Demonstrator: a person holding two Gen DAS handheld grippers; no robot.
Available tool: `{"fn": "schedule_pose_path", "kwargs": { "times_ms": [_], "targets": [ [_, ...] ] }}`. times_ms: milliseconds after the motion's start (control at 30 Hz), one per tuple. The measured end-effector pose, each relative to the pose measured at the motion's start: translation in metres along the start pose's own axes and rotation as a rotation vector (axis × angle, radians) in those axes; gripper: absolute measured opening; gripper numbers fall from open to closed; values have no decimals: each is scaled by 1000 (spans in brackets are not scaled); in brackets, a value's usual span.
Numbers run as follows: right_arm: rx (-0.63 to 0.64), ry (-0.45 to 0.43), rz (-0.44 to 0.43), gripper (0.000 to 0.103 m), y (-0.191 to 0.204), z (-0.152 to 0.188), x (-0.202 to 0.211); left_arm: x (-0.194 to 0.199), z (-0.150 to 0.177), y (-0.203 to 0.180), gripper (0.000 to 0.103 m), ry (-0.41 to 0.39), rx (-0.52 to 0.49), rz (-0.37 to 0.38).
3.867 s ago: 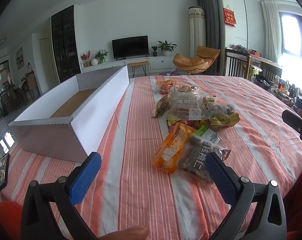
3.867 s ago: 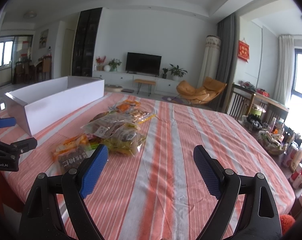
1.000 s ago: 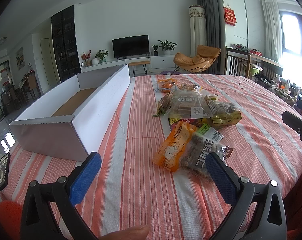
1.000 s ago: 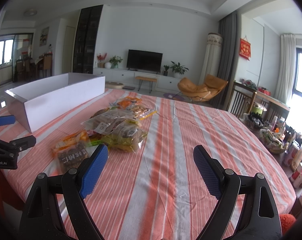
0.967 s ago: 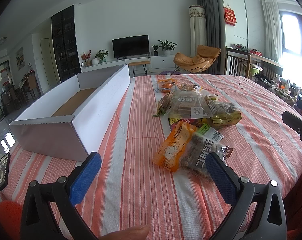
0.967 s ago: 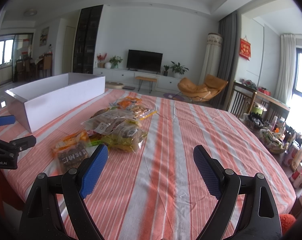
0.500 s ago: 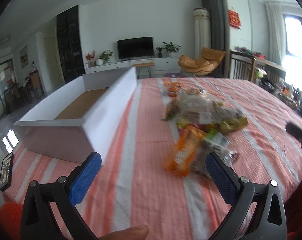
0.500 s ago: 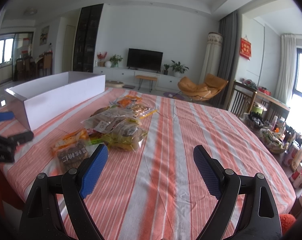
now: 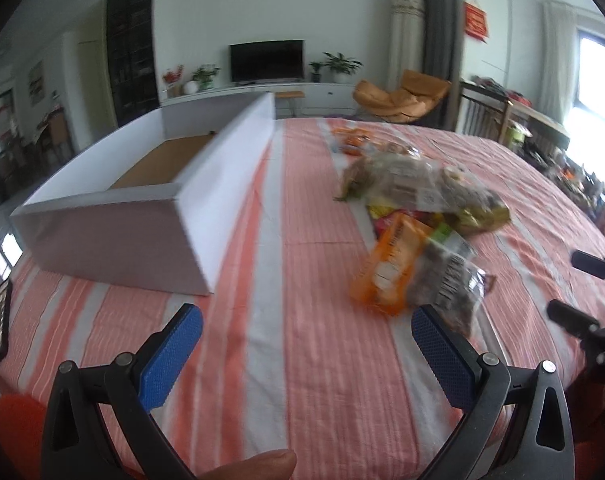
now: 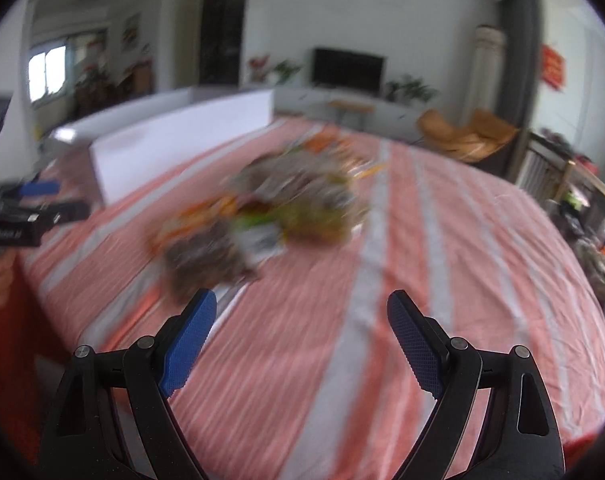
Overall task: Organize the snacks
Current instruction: 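Reach the right tool to the orange-topped walnut bag and grasp it, then lift the walnut bag off the snack pile with the right tool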
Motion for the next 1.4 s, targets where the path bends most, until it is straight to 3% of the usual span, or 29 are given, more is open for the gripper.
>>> {"fn": "schedule_pose_path", "kwargs": {
  "times_ms": [200, 367, 533, 933, 1067, 1233, 1400],
  "targets": [
    [32, 51, -130, 90, 15, -4, -14, -9, 11, -12, 103, 77, -16, 40],
    [62, 192, -280, 89, 27, -25, -49, -20, 17, -5, 103, 140, 27, 52],
    [57, 228, -326, 90, 38, -44, -63, -28, 22, 3, 103, 178, 51, 34],
    [238, 439, -360, 90, 67, -41, -116, -37, 27, 8, 103, 233, 45, -4],
    [211, 474, -362, 87, 67, -46, -125, -41, 28, 9, 103, 249, 37, -15],
    [226, 495, -377, 70, 70, -46, -115, -44, 31, 8, 103, 264, 25, -31],
    [122, 493, -302, 70, 50, -39, -100, -47, 34, 8, 103, 272, 23, -39]
  ]
}}
Point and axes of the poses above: each gripper's, at about its wrist camera, not at the fingertips, and x roughly against the way its jaws point, y to its left, z to its underside, the point moved 2 cm from there along -x, roughly the way its jaws point, and after that the axes turned 4 degrees about -y, right-handed, at the moved point
